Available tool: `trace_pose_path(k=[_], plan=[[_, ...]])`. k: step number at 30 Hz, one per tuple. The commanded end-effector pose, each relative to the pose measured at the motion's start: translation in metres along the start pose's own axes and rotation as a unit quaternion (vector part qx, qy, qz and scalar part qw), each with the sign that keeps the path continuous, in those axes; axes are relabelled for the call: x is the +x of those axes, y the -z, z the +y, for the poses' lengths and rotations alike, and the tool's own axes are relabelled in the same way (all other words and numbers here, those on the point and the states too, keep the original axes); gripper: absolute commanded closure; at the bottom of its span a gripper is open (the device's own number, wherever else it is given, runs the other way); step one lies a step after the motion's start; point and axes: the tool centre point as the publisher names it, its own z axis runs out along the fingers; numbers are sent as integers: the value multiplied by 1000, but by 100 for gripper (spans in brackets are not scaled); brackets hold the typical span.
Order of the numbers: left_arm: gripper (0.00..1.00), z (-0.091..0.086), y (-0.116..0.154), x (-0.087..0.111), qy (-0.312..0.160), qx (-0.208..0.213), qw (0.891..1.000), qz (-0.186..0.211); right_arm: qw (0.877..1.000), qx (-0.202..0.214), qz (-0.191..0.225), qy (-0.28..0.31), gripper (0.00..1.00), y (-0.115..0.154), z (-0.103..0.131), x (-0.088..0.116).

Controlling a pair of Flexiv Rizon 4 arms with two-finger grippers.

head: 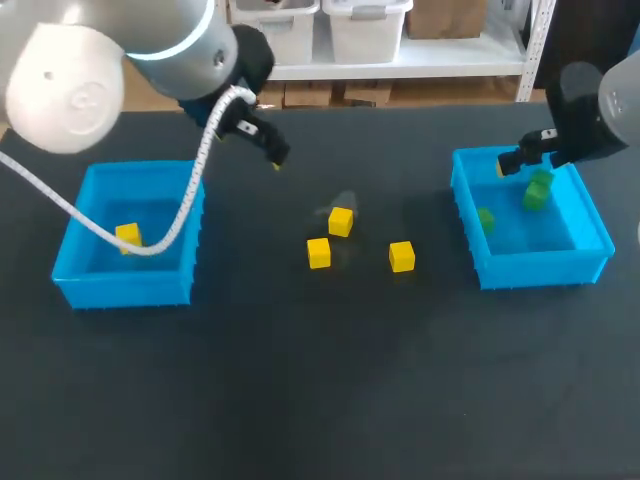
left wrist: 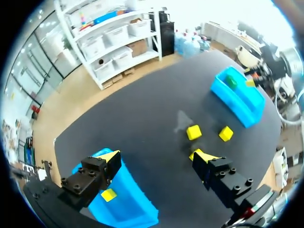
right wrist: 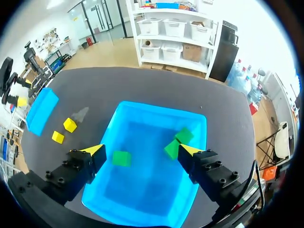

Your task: Put the green cubes in the right bin and the yellow cubes in the left bin.

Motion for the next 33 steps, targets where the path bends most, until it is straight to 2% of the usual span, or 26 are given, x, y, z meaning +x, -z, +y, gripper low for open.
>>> trace_pose_path(k=[1, 6, 12, 33], plan=[[0, -20, -17, -3, -18, 2, 1000, 15, 1000, 2, -2, 0, 0, 1, 1, 1], [0, -45, -37, 1, -34, 13, 999, 38, 1000, 2, -2, 0, 0, 1, 1, 1], [0, -62, -60, 6, -52, 16, 997, 61, 1000, 2, -2, 0, 0, 1, 1, 1], [0, -91, -83, 51, -83, 42, 990, 104, 1000, 2, -2, 0, 0, 1, 1, 1]])
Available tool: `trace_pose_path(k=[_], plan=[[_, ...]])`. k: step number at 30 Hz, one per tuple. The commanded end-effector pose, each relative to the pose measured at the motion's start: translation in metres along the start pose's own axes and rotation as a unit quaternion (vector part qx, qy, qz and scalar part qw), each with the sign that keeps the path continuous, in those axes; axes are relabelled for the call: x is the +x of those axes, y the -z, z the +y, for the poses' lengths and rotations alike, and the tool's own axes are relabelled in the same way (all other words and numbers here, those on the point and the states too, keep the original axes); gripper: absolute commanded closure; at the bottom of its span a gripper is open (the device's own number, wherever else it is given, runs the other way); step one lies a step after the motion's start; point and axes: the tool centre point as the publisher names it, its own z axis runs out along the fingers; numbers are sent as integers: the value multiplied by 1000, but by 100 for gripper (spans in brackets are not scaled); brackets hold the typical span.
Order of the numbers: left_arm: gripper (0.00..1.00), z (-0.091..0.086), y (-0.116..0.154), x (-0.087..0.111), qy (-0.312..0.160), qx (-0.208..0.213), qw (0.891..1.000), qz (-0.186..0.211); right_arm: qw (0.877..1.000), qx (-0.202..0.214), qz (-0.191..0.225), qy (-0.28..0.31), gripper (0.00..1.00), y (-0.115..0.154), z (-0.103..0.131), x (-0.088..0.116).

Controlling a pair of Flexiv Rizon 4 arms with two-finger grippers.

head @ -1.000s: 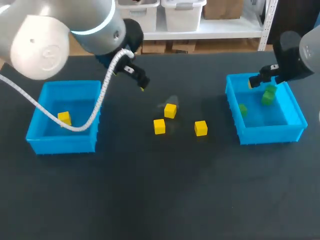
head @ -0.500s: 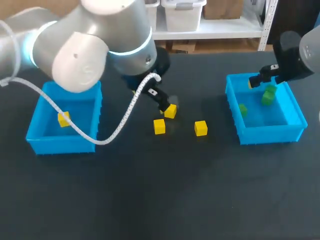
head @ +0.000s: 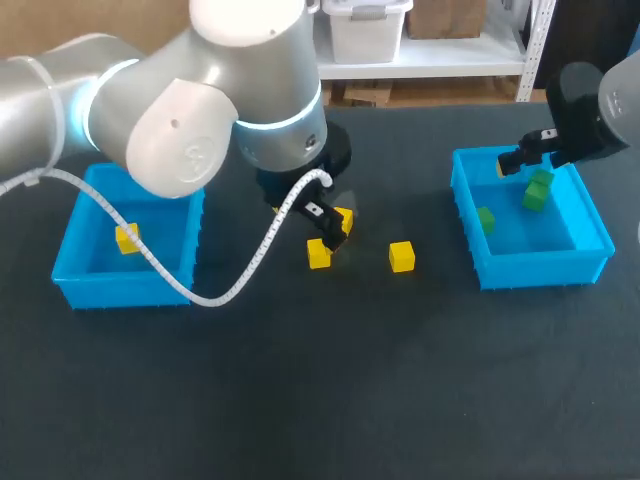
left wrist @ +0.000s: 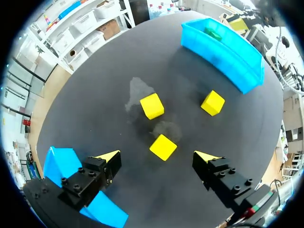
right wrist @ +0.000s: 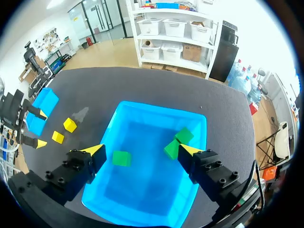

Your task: Put the green cubes in the right bin and the yellow cubes in the left bin.

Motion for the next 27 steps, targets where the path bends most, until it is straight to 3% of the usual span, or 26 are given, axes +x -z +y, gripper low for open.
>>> trace_pose_path(k=[1, 10, 27], plan=[[0, -4, -4, 6, -11, 3, 1000, 2, 1000, 2, -2, 0, 0, 1, 1, 1], [0, -9, -15, 11, -44, -2, 999, 10, 1000, 2, -2, 0, 0, 1, 1, 1], [0, -4, -39, -9, -58, -10, 998, 25, 1000, 2, -2, 0, 0, 1, 1, 1]])
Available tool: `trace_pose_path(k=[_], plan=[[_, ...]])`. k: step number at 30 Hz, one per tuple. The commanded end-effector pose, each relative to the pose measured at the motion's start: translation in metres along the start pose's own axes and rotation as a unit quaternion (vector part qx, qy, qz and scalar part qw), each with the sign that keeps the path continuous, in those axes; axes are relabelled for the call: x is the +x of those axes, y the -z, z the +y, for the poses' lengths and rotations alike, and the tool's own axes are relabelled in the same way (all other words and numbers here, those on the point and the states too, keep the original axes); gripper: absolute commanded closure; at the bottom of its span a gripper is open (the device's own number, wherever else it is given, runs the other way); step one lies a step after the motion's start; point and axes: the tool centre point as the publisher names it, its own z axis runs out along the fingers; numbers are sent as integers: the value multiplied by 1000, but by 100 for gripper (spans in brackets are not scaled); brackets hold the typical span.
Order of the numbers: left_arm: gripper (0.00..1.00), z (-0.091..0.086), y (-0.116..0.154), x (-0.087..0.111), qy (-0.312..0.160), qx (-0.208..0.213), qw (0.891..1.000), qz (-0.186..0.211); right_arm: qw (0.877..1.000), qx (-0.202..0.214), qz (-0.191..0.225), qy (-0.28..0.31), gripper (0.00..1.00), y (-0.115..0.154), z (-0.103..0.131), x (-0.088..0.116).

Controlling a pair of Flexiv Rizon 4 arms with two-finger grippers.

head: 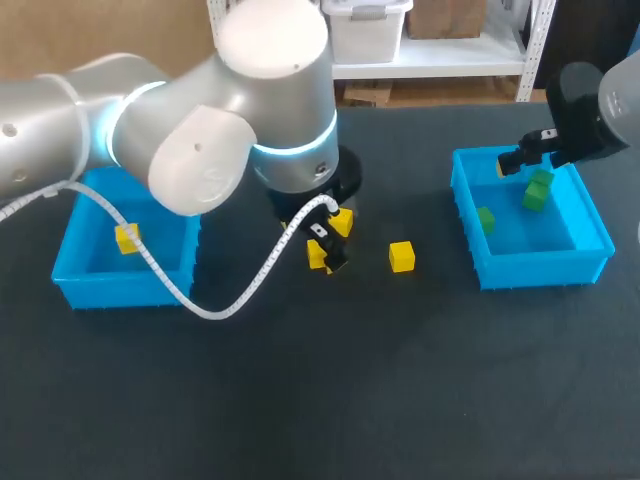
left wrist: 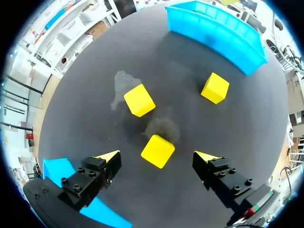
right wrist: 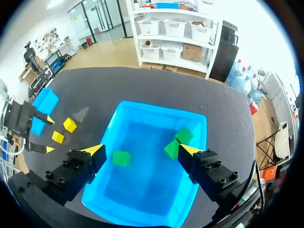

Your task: Put the green cubes in the right bin and the yellow cubes in the left bin.

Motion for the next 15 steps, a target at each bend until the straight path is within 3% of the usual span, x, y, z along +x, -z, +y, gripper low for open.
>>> trace_pose_path(k=[1, 15], plan=[[0, 0, -8, -11, -8, 1, 1000, 9, 1000, 2, -2, 0, 0, 1, 1, 1], [0, -4, -16, -5, -25, 3, 1000, 16, 1000, 2, -2, 0, 0, 1, 1, 1]])
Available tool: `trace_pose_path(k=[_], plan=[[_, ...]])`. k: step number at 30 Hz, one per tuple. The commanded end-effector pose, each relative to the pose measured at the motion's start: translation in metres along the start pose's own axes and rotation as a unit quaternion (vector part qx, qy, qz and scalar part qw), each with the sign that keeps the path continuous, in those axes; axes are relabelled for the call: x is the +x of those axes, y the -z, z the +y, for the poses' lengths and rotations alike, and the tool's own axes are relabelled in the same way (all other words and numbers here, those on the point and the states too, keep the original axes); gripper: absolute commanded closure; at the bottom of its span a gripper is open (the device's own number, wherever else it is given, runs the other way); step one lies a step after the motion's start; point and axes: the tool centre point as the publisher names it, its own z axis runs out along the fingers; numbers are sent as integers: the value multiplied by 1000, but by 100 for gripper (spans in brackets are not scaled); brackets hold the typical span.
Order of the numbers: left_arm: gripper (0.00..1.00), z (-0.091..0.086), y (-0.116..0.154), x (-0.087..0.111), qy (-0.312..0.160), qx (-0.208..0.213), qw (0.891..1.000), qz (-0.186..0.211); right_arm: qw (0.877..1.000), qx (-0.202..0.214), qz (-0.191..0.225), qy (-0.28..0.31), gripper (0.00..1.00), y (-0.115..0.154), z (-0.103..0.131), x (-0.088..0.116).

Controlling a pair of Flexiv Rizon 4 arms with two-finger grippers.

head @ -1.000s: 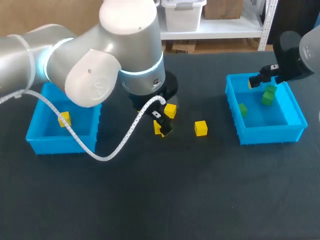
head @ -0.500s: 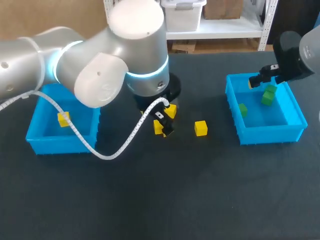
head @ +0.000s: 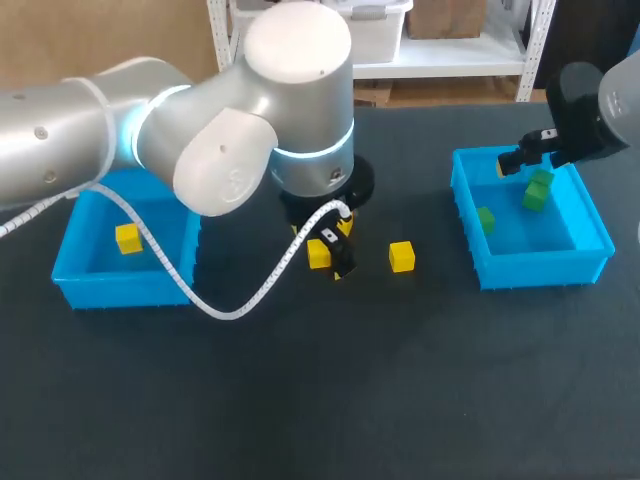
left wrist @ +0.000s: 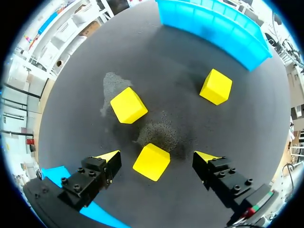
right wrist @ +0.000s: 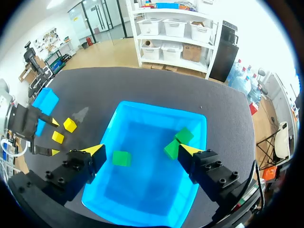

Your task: Put the green cubes in the right bin and the yellow cubes in the left bin.

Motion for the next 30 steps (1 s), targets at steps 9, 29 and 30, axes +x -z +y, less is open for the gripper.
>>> trace_pose_path(k=[9, 29, 30], plan=[[100, 6, -4, 12, 0, 0, 1000, 3, 1000, 2, -2, 0, 0, 1, 1, 1], [100, 63, 44, 24, 74, -29, 995, -55, 1000, 2, -2, 0, 0, 1, 1, 1], [100, 71, 49, 25, 86, -30, 994, -61, 1000, 2, -2, 0, 0, 1, 1, 1]])
